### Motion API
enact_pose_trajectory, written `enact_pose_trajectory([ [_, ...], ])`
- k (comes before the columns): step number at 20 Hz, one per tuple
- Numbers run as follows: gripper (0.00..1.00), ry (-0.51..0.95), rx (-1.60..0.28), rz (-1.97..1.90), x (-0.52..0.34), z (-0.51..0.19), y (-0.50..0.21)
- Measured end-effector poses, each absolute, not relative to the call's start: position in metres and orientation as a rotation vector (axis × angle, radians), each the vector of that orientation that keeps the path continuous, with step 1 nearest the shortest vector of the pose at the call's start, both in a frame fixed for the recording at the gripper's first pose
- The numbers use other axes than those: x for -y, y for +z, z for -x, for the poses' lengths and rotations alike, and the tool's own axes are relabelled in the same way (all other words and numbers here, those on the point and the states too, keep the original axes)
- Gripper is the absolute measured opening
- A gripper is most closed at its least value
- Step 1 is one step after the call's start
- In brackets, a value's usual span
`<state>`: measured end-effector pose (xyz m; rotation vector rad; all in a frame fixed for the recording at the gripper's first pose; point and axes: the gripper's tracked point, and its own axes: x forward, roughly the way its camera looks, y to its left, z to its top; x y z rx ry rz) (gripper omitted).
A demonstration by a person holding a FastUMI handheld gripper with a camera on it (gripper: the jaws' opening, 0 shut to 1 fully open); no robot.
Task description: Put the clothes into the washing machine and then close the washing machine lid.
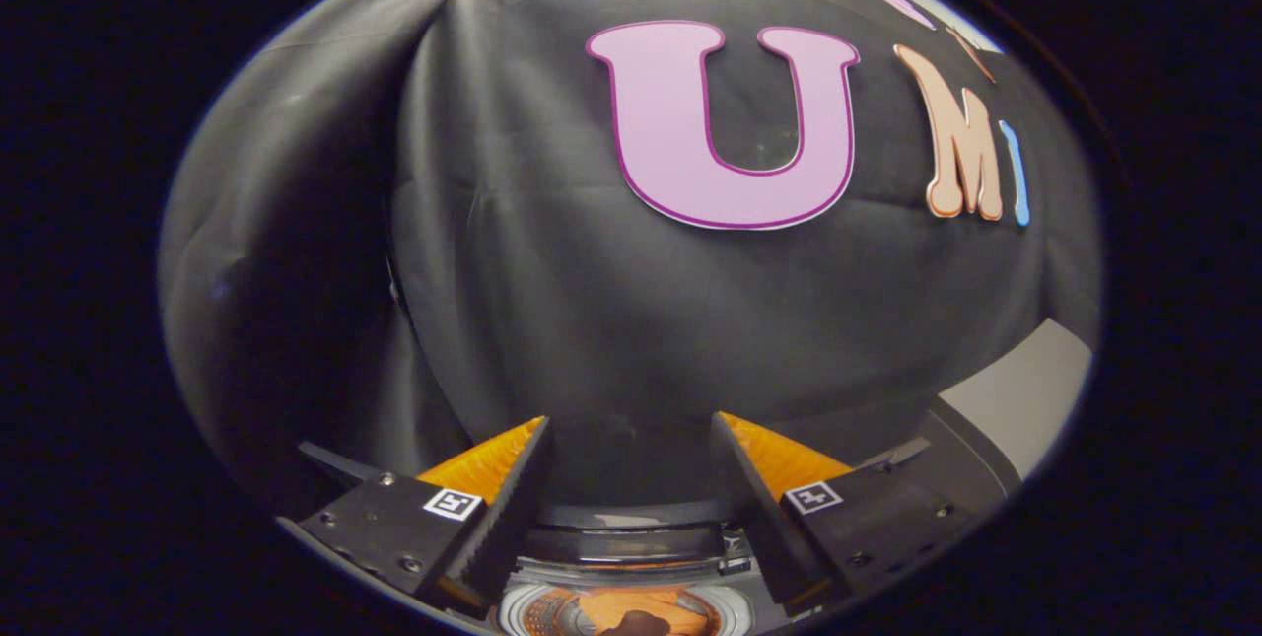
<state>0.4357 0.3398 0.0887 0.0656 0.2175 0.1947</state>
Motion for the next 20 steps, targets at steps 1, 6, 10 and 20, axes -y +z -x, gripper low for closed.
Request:
enact_pose_trajectory([
  [1,0.96,0.194,-0.215,-0.065,-0.3398,-0.4361,0.0892],
  [6,0.96,0.189,-0.198,-0.069,-0.3396,-0.4373,0.0891],
  [10,0.96,0.193,-0.189,-0.069,-0.3399,-0.4374,0.0899],
  [20,0.96,0.188,-0.163,-0.071,-0.3396,-0.4378,0.0910],
])
